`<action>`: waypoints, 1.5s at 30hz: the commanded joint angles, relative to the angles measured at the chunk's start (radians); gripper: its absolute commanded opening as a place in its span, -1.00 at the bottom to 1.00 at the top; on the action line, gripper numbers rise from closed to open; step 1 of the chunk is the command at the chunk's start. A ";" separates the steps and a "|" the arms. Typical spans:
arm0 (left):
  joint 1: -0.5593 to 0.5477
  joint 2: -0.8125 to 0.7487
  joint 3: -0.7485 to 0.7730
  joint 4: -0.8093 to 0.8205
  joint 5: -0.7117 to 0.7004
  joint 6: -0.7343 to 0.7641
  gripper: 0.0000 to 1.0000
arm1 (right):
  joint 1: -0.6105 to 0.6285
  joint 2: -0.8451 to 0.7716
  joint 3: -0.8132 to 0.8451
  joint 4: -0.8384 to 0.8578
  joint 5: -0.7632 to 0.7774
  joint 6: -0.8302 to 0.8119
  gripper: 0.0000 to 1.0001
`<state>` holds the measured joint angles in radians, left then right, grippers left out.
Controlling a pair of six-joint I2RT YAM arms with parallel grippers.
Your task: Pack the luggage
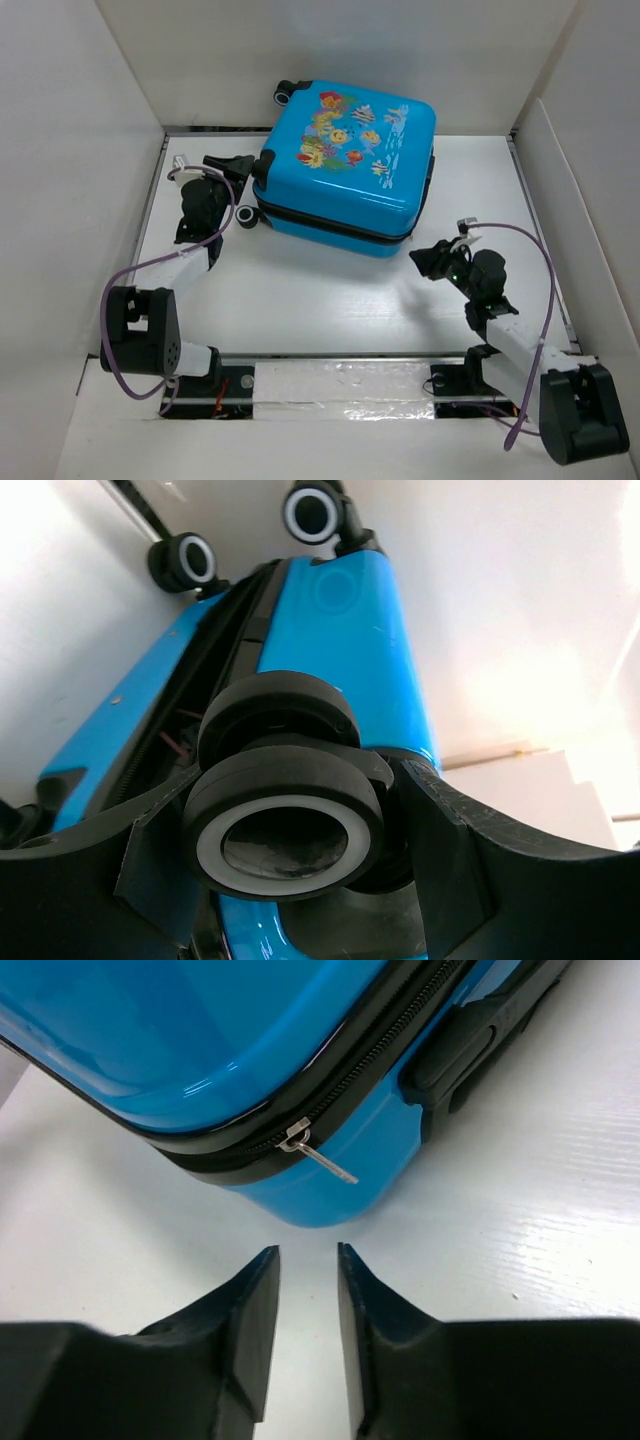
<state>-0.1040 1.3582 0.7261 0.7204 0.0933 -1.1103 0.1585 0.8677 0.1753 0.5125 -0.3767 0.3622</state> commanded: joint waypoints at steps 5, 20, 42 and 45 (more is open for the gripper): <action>0.007 0.030 0.038 0.142 0.020 0.050 -1.00 | 0.015 0.191 0.058 0.305 -0.120 -0.092 -0.13; 0.007 0.051 -0.001 0.149 0.013 0.044 -0.86 | 0.015 0.292 0.153 0.308 -0.150 -0.212 0.05; 0.007 0.064 -0.060 0.200 0.037 0.004 -0.89 | -0.091 0.344 0.044 0.561 -0.315 0.012 0.09; 0.007 0.056 -0.060 0.194 0.039 0.004 -0.90 | -0.114 0.381 0.033 0.633 -0.364 0.038 0.13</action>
<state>-0.0830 1.4445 0.6643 0.8295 0.0872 -1.1870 0.0677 1.2186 0.2161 0.9722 -0.6510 0.3504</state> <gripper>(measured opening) 0.646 0.567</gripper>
